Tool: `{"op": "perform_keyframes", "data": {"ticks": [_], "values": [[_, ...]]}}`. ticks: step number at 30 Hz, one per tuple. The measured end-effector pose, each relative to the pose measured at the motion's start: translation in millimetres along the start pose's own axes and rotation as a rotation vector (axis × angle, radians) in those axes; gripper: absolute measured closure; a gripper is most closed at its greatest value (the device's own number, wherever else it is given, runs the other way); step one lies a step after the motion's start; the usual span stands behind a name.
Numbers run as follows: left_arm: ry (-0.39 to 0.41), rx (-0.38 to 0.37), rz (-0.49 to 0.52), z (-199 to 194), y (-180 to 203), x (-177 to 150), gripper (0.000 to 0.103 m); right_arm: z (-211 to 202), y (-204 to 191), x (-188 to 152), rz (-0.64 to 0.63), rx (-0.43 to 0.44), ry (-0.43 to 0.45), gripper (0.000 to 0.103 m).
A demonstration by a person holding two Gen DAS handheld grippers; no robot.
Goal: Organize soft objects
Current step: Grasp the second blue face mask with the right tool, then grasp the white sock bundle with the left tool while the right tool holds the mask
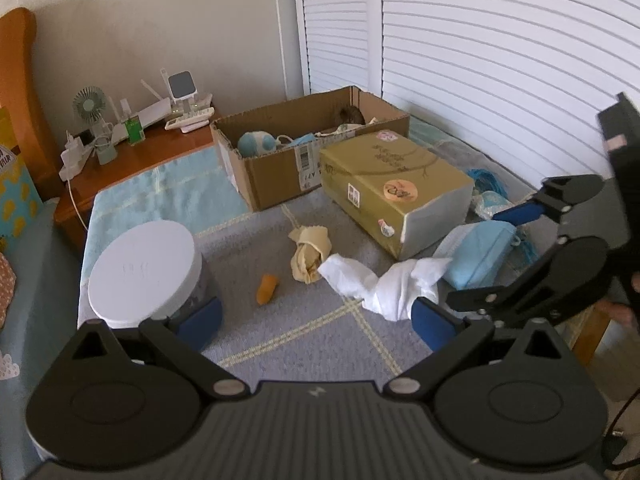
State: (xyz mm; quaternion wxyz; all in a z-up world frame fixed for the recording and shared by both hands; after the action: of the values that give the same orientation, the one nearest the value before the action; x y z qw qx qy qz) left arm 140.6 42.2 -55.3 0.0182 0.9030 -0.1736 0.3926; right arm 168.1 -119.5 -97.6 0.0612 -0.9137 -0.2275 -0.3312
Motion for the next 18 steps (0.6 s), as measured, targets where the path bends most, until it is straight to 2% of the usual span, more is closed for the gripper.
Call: {"op": "perform_keyframes", "data": {"ticks": [2, 5, 11, 18], "values": [[-0.006, -0.001, -0.002, 1, -1, -2, 0.003, 4, -4, -2, -0.001, 0.013, -0.015, 0.0], [-0.016, -0.016, -0.005, 3, -1, -4, 0.003, 3, -13, -7, -0.016, 0.08, -0.028, 0.0], [-0.028, -0.054, 0.004, 13, 8, -4, 0.003, 6, -15, -11, -0.036, 0.073, -0.026, 0.0], [-0.033, -0.115, -0.025, 34, 18, -4, 0.003, 3, -14, -17, -0.043, 0.084, 0.029, 0.0]]}}
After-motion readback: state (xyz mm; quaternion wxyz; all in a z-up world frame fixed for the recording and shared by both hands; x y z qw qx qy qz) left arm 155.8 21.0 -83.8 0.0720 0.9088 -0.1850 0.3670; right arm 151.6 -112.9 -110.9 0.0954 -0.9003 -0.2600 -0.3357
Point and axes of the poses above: each gripper's, at about its wrist camera, not at the fingertips, and z roughly the way its jaws point, y to its right, x to its top, the point moved 5 cm from there along z, roughly the way its jaws point, and after that the axes turned 3 degrees about z, right-handed, at the moved point
